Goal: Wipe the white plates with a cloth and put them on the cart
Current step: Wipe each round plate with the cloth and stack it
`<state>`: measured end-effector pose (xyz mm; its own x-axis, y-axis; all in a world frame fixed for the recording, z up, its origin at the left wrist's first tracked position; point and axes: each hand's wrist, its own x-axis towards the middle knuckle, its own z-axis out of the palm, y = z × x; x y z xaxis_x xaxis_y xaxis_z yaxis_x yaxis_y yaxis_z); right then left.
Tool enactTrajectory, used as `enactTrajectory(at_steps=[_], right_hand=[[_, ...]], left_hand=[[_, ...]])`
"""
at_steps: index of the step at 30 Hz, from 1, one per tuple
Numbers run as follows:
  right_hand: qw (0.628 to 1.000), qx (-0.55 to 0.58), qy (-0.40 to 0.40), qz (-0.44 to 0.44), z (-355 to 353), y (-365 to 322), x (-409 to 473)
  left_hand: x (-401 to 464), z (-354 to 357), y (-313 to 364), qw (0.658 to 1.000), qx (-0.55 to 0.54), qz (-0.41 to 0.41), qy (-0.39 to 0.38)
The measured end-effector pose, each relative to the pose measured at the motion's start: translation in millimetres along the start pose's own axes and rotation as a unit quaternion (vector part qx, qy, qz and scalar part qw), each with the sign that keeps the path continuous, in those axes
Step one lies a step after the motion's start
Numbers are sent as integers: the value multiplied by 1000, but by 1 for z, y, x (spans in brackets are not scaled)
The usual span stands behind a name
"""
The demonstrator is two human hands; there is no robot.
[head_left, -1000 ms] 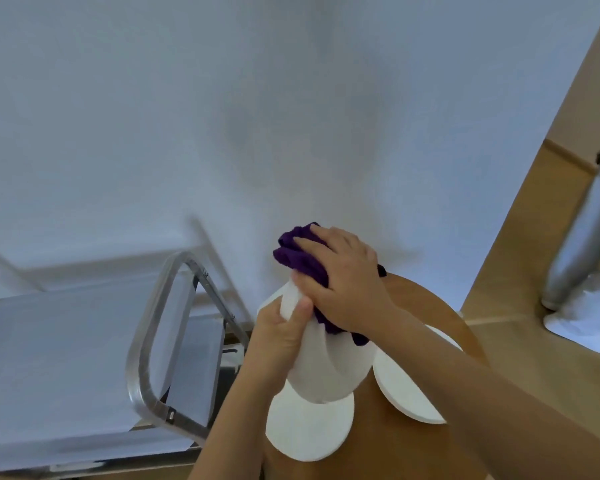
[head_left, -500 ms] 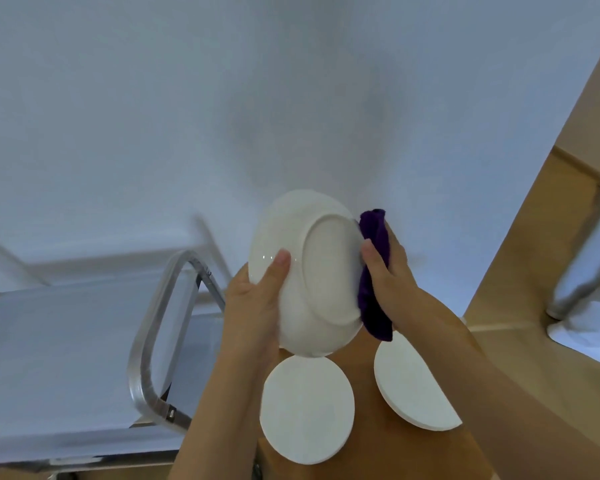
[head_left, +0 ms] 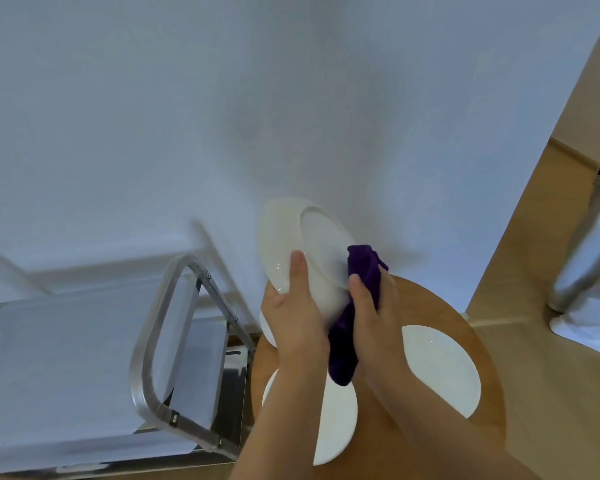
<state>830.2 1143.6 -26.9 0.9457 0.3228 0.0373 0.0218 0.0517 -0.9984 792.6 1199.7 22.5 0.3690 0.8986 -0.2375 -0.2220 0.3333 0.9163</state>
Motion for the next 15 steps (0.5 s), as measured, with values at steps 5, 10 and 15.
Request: enactTrajectory(at_steps=[5, 10, 15], right_hand=[[968, 212, -70, 111, -39, -5, 33], [957, 162, -179, 162, -64, -16, 63], [937, 86, -260, 219, -84, -22, 79]], left_hand=[[-16, -19, 13, 993, -78, -36, -84], [-24, -40, 6, 970, -96, -118, -192], [4, -61, 45, 783, -267, -315, -465]])
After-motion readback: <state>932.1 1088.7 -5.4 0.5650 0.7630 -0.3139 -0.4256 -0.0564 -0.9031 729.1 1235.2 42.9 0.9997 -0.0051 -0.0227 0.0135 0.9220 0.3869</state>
